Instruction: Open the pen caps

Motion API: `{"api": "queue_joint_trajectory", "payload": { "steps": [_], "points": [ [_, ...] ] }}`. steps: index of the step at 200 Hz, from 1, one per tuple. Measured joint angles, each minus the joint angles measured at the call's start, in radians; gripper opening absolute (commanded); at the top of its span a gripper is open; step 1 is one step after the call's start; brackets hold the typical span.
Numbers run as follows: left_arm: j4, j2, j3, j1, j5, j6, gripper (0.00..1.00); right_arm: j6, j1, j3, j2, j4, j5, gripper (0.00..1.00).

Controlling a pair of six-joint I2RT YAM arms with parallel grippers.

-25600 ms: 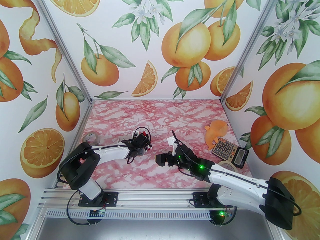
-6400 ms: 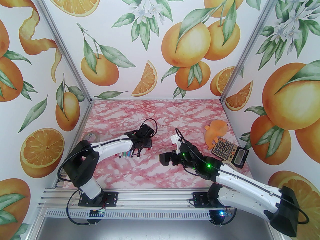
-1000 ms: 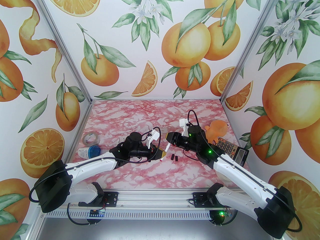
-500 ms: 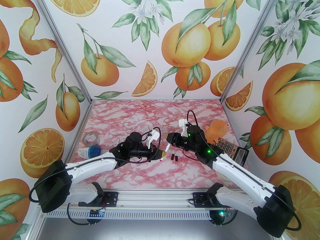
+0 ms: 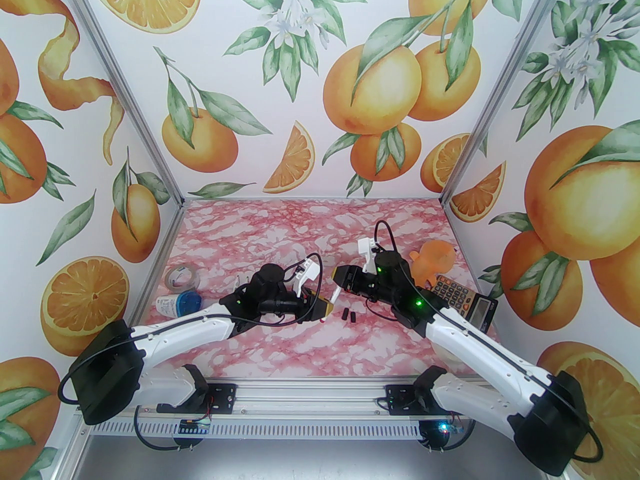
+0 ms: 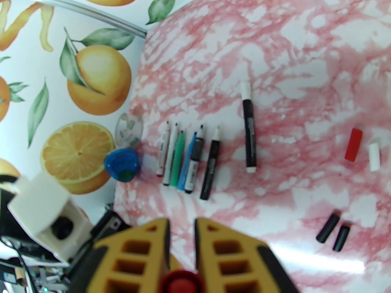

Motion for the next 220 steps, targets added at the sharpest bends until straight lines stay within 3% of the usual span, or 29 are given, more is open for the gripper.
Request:
{"api": "queue_joint_trajectory", "payload": {
  "steps": [56,131,156,220],
  "points": [
    [0.032,0.059,0.03,-0.023,0.002,-0.015,0.31,0.018,0.0,0.0,0.0,0.006,-0.014,0.13],
    [0.043,0.072,0.037,-0.026,-0.023,-0.043,0.04,0.033,0.0,-0.021,-0.001,0.048,-0.029,0.13],
    [0.037,0.073,0.038,-0.034,-0.028,-0.038,0.03,0.032,0.0,-0.03,-0.008,0.053,-0.028,0.13],
    [-0.126,0.073,0.124,-0.129,-0.232,0.088,0.0,0.033,-0.001,-0.033,-0.079,-0.039,0.065,0.11]
  ]
}}
